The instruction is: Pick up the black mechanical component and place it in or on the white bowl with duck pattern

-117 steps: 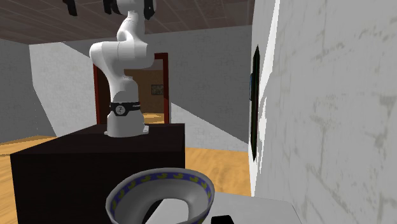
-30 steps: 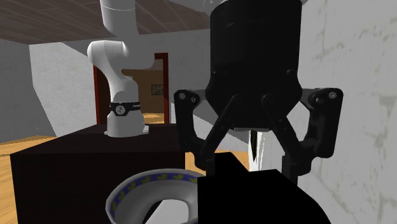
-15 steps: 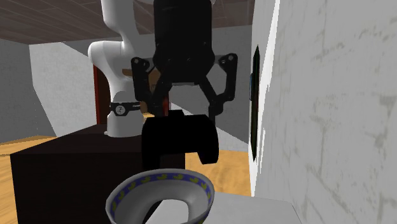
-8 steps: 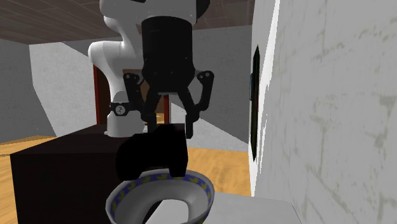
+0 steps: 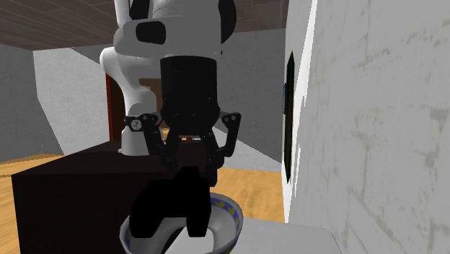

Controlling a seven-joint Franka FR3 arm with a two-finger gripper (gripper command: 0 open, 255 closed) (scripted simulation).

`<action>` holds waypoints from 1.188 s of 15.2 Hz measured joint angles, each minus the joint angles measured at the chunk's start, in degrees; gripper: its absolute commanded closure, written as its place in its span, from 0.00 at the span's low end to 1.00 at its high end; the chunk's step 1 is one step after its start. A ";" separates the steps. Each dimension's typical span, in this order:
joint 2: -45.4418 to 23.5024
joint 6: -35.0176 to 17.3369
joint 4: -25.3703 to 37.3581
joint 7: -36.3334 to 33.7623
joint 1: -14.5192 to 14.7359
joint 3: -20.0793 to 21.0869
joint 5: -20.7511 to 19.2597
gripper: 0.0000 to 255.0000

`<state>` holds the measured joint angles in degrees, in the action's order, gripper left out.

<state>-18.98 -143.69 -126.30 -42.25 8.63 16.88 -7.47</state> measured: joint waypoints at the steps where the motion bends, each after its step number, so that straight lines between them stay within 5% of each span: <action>1: -0.72 -0.54 0.14 -0.21 0.14 -0.18 -0.33 1.00; 10: -3.10 -2.88 0.13 -1.01 0.68 -0.88 -1.51 1.00; 11: -3.10 -2.89 0.13 -1.01 0.69 -0.87 -1.51 0.00; 18: -2.22 -2.08 0.08 -0.63 0.39 -0.62 -1.07 0.00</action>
<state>-21.19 -145.78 -126.23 -42.88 9.02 16.26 -8.55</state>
